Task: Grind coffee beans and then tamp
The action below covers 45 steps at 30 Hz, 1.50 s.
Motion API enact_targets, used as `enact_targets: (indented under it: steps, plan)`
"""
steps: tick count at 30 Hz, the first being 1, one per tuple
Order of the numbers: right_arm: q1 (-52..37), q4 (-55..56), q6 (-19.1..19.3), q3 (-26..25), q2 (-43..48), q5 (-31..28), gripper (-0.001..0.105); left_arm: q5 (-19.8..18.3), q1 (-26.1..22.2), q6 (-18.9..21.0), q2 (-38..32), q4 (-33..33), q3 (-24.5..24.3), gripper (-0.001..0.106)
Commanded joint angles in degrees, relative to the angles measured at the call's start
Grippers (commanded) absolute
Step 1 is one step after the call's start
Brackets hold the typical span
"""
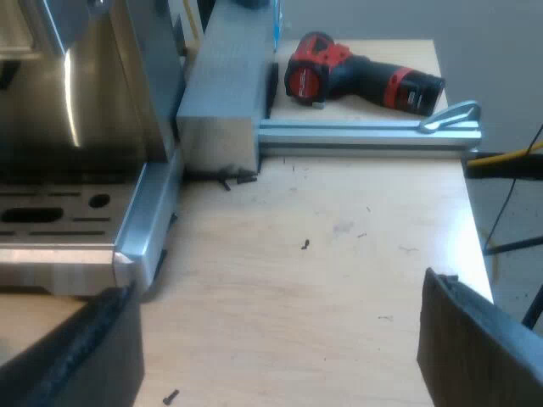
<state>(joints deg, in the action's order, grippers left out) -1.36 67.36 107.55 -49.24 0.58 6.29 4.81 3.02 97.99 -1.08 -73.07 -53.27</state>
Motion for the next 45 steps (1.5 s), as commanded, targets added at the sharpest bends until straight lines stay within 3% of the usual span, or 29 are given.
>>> enact_targets:
  steps: [1, 4, 10, 19, 45]
  plan:
    - [0.0, -2.7, 0.2, 2.6, 2.5, 0.0, 0.069, 0.6, -0.1, 0.5, -7.7, 6.4, 4.4, 0.072]
    - [0.0, -3.8, 0.2, 6.2, 2.5, 0.0, 0.069, 0.0, -0.1, 0.5, -7.7, 10.0, 8.7, 0.072]
    - [0.0, -4.8, 0.2, 12.8, 2.4, 0.0, 0.069, -5.9, -0.1, 0.5, -7.6, 15.0, 16.7, 0.072]
    - [0.0, -8.5, 0.2, 19.1, 2.4, 0.0, 0.069, -5.9, -0.1, 0.5, -7.6, 15.6, 24.3, 0.072]
    - [0.0, -9.7, 0.2, 19.8, 2.4, 0.0, 0.069, -5.9, -0.1, 0.4, -7.7, 16.5, 24.7, 0.072]
